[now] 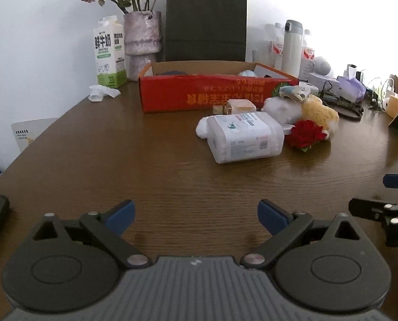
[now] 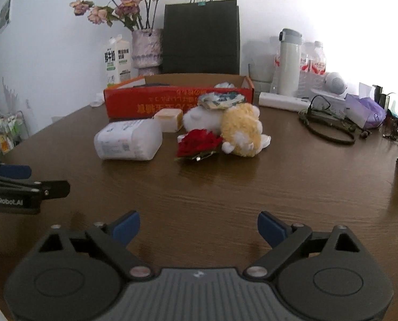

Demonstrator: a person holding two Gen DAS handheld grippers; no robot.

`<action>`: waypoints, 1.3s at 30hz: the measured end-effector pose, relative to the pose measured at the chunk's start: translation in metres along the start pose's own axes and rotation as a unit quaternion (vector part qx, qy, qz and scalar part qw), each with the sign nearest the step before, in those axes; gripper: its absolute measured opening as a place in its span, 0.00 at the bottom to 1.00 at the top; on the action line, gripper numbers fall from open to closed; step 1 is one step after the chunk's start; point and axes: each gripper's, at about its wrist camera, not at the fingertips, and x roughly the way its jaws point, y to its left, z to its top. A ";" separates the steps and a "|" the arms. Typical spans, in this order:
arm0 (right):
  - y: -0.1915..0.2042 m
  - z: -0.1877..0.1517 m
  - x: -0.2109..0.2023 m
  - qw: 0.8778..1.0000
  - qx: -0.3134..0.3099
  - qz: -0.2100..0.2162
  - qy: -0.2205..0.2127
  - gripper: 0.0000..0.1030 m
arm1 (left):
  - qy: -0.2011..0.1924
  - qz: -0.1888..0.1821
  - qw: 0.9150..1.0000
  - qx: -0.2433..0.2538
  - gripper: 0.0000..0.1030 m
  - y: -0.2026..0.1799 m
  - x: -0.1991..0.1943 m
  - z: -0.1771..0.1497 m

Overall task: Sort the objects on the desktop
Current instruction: 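Move both tools back over the table items, then grasp the white wipes pack with the left tool while the right tool grasps the red rose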

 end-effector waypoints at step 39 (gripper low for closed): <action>-0.016 0.055 0.065 0.999 0.004 0.040 0.031 0.85 | 0.022 -0.053 0.998 -0.033 0.83 -0.016 0.056 0.054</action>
